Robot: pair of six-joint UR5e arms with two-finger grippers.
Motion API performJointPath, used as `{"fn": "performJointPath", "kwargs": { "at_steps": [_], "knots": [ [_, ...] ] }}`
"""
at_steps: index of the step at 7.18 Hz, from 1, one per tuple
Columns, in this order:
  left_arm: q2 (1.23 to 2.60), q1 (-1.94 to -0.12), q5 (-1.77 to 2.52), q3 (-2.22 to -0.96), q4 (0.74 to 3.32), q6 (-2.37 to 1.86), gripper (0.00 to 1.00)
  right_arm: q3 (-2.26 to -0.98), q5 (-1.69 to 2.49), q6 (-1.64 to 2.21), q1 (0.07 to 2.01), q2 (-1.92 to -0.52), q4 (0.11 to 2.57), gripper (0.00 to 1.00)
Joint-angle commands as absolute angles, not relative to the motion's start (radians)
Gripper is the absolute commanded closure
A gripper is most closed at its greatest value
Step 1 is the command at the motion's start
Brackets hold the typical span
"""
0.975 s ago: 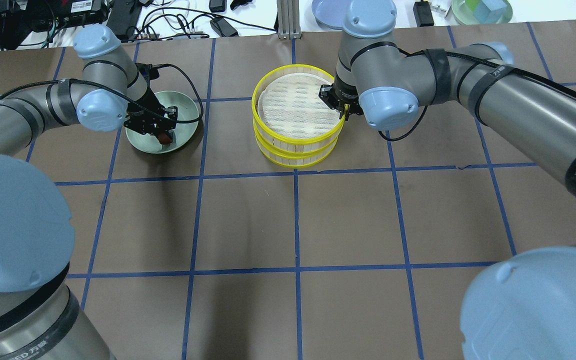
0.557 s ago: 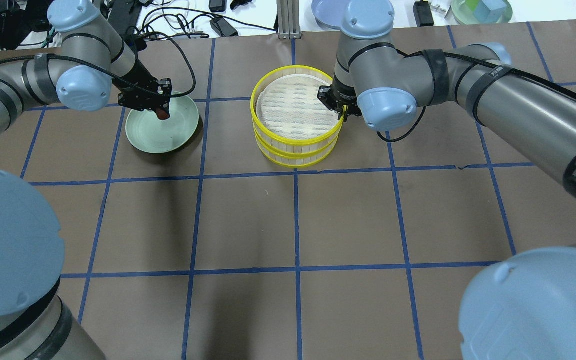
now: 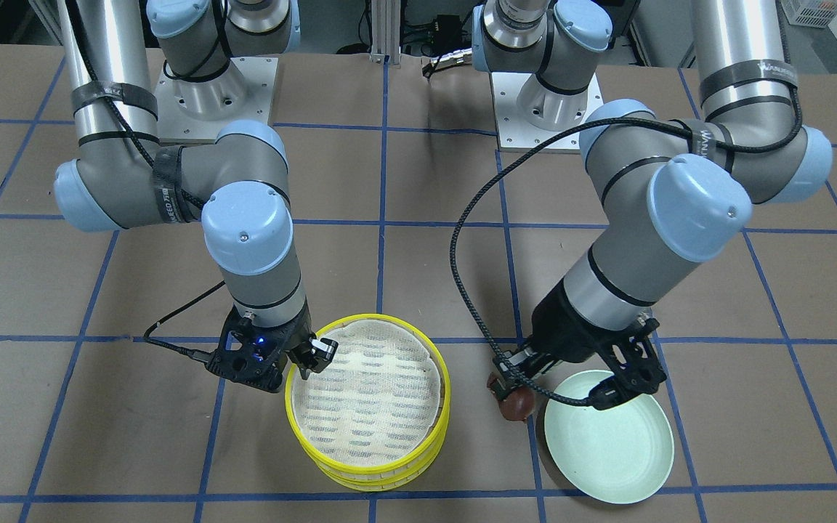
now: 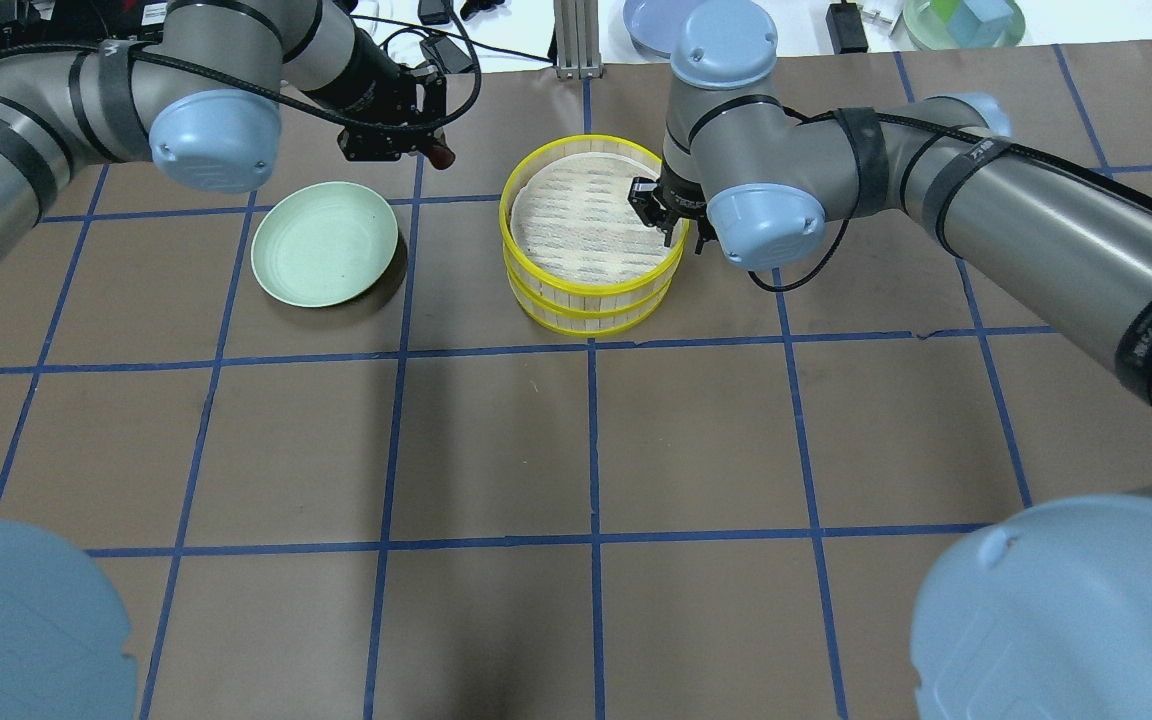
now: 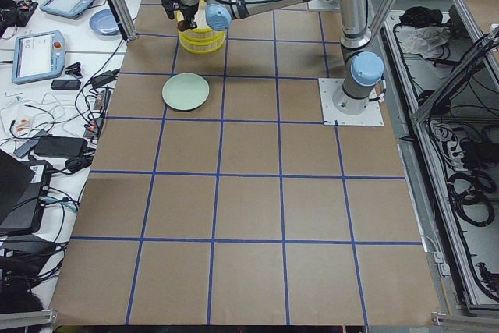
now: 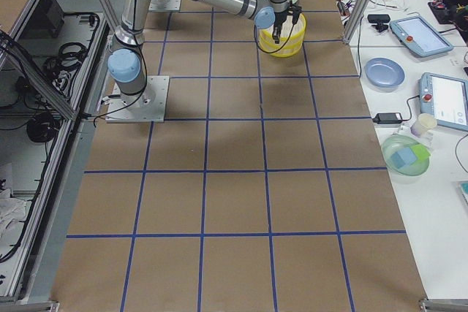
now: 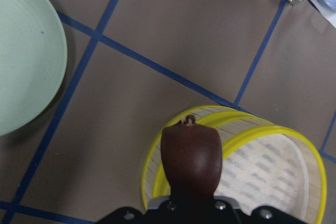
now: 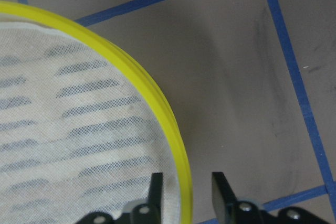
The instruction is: Stack buns with steamer
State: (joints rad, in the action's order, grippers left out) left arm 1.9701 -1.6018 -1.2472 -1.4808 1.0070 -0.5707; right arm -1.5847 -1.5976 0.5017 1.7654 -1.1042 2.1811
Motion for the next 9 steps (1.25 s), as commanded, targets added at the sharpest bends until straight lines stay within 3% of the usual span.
{"fn": "performJointPath", "kwargs": {
  "at_steps": [1, 2, 3, 4, 5, 9],
  "knots": [
    [1.993, -1.698, -1.235, -1.485, 0.944, -0.717, 1.00, -1.580, -1.597, 0.495, 1.764, -1.115, 2.171, 0.00],
    [2.000, -1.721, -1.194, -1.485, 0.925, -0.738, 1.00, -1.571, -1.586, 0.474, 1.750, -1.136, 2.163, 0.00],
    [2.012, -1.723, -1.184, -1.489, 0.878, -0.767, 0.47, -1.560, -1.580, 0.403, 1.732, -1.210, 2.085, 0.00],
    [2.022, -1.724, -1.184, -1.491, 0.861, -0.765, 0.09, -1.551, -1.577, 0.346, 1.691, -1.277, 1.994, 0.00],
    [2.020, -1.724, -1.184, -1.488, 0.861, -0.753, 0.00, -1.549, -1.577, 0.272, 1.657, -1.342, 1.915, 0.00],
    [2.005, -1.721, -1.173, -1.479, 0.877, -0.706, 0.00, -1.551, -1.580, 0.142, 1.634, -1.567, 1.670, 0.00]
  ]
}}
